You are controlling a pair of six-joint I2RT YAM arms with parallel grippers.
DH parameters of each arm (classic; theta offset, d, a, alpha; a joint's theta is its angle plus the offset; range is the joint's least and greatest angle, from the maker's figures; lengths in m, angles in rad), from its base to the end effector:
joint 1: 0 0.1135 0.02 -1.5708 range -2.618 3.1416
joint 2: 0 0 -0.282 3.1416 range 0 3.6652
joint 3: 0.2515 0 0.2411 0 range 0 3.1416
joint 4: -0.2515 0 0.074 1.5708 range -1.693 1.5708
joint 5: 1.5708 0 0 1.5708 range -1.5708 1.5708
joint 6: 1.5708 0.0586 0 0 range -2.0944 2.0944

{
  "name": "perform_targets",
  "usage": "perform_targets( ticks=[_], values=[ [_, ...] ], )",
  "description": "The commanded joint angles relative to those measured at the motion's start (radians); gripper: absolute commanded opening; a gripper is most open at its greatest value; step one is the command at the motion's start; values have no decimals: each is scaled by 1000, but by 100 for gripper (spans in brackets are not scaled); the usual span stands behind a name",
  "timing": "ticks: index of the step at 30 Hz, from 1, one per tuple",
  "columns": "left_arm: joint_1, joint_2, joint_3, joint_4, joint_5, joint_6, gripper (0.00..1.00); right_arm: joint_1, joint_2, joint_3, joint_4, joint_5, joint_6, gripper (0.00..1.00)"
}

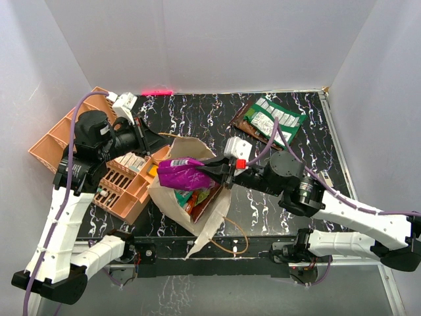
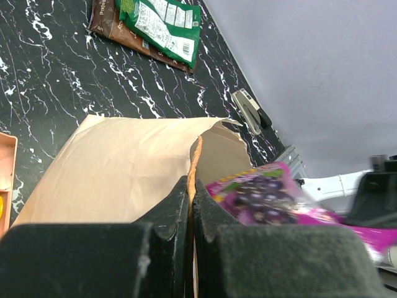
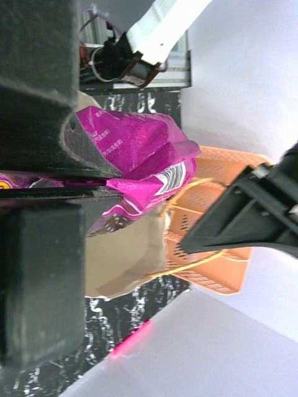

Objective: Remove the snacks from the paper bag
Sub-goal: Take out the snack from the paper bag, then place the snack at the center of the board.

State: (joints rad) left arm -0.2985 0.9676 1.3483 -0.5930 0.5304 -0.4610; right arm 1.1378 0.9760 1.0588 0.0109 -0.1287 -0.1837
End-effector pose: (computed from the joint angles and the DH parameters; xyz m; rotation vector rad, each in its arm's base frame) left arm 0.1598 -0.0802 0.4620 0.2509 1.8523 -1.0070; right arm 0.0860 0.2040 0.4385 -1.0278 1.1453 0.8620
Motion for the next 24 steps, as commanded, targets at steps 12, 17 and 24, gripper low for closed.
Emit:
perform_targets(
  ticks=[12,17,24],
  values=[
    [1,4,31,-23,-13,-4,0,2,34,287,340,354,-269,7],
    [0,-5,28,-24,-11,-8,0,-92,85,202,426,668,-383,7],
    [1,-8,36,-26,-1,-11,0,-497,160,65,317,611,-156,7]
  ],
)
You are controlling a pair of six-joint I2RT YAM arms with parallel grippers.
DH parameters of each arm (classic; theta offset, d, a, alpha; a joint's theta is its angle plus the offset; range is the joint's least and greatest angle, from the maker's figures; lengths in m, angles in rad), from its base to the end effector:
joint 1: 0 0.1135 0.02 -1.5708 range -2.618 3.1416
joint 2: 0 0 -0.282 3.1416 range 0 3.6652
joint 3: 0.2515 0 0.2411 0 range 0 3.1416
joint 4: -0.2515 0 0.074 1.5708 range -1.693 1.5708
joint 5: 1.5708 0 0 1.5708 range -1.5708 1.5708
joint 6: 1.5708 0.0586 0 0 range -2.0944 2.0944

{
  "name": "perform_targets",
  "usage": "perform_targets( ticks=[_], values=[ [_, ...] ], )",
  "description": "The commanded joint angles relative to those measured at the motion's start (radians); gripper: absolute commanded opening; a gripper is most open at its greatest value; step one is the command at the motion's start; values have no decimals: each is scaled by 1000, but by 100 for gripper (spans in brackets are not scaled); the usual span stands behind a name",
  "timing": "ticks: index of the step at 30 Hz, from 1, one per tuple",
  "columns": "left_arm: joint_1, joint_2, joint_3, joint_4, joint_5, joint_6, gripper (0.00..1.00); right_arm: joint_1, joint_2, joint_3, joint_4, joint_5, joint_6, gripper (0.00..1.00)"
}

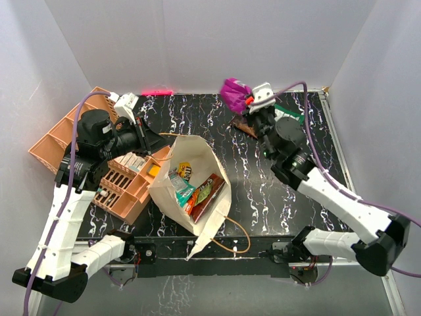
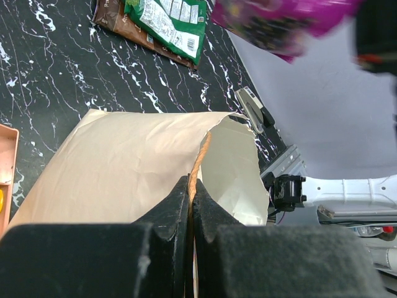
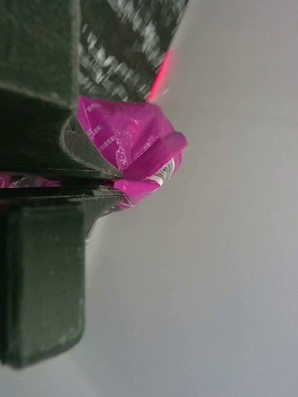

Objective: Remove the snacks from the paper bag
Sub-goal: Place the snack at the center of the board.

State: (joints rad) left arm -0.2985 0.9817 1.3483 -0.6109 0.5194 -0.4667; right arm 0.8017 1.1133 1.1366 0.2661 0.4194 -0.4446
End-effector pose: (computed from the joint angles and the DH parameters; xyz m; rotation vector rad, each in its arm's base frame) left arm 0.1644 -0.0810 0.4575 0.2287 1.8868 -1.0015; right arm 0.1908 0.1628 0.4683 -0.4422 1.2301 0.0361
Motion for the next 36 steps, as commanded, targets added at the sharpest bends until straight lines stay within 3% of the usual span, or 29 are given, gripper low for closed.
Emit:
perform_targets(
  ticks=[1,7,14,22,27,29,33,36],
  values=[
    [1,-23,38,-9,12,-5,0,-209,45,-19,43,66,142,7],
    [1,-17,45,-9,30,2,0,-407,208,-19,3,164,187,7],
    [1,-5,45,11,57,2,0,-605,386,68,17,154,194,7],
    [1,-5,45,35,77,-23,0,-617,700,179,173,181,83,7],
    [2,-8,40,38,76,-33,0,-531,822,158,223,167,64,8],
    [1,-4,37,41,74,-38,0,-502,854,114,271,167,78,14],
    [2,-1,27,55,82,-58,0,-495,896,123,171,164,179,38],
    [0,-5,14,66,93,-69,0,-495,826,74,145,141,231,57]
  ],
)
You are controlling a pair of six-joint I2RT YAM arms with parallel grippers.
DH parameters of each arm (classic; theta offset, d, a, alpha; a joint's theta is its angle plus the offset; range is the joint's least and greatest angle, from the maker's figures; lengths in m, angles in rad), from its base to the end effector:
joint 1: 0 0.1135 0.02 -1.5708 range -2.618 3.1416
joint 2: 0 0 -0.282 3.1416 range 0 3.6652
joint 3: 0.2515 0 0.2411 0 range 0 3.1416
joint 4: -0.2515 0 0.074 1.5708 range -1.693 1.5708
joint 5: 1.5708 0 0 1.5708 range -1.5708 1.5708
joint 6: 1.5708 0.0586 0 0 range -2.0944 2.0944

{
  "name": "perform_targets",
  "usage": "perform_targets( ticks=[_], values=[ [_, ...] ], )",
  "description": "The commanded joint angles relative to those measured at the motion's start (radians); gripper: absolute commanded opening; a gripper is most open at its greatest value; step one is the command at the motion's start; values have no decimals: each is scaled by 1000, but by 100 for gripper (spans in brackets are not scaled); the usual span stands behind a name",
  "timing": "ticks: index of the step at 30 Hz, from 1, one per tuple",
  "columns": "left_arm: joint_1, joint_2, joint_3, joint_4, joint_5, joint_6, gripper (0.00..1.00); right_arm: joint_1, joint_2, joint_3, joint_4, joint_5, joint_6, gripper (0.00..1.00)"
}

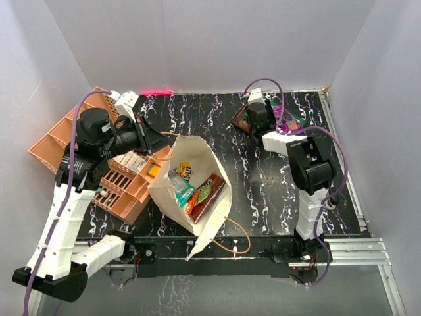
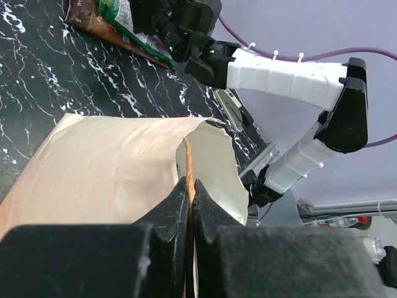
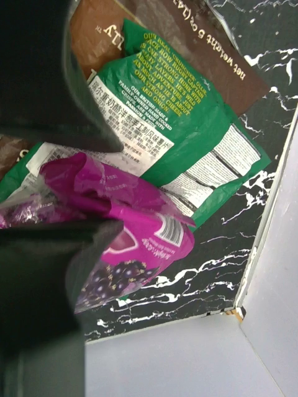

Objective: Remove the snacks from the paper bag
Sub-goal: Place the snack at the center of the board, then take out the snack from the paper bag.

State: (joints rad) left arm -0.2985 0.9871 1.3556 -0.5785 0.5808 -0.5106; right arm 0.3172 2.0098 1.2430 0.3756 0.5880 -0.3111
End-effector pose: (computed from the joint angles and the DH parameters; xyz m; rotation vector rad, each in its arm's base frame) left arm 0.1636 -0.0840 0.4633 0.2462 1.8645 -1.0845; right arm 0.4502 0.1136 0.2031 -0.2205 1.9223 -0.5703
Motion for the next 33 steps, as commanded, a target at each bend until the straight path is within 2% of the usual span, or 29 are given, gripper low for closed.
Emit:
perform_targets(
  ticks=[1,3,4,6,9,14,18,23,26,29,33],
  values=[
    [1,-11,4,33,32,-25,0,-10,-108,-49,16,-38,114,64],
    [2,-10,0,32,31,-23,0,-12,-189,-55,-65,-72,160,82],
    [1,-10,-2,37,29,-22,0,-14,-233,-46,-129,-98,194,87],
    [1,-10,-10,48,30,-28,0,-16,-329,-35,-248,-141,265,94],
    [0,-5,-12,68,48,-30,0,-15,-479,-79,-364,-274,373,95],
    [2,-31,-39,80,82,-2,0,-13,-732,-297,-301,-689,409,95],
    [1,-69,-70,84,140,28,0,19,-899,-389,-282,-984,303,92],
    [1,-126,-100,66,113,46,0,157,-1008,-274,-461,-1138,144,88],
    [1,-123,-100,62,117,46,0,281,-1064,-227,-527,-1223,-9,80],
    [1,-117,-89,46,120,50,0,382,-1085,-181,-579,-1241,-96,75],
    [1,-128,-92,62,112,42,0,516,-1054,-88,-742,-1269,-272,71]
  ],
)
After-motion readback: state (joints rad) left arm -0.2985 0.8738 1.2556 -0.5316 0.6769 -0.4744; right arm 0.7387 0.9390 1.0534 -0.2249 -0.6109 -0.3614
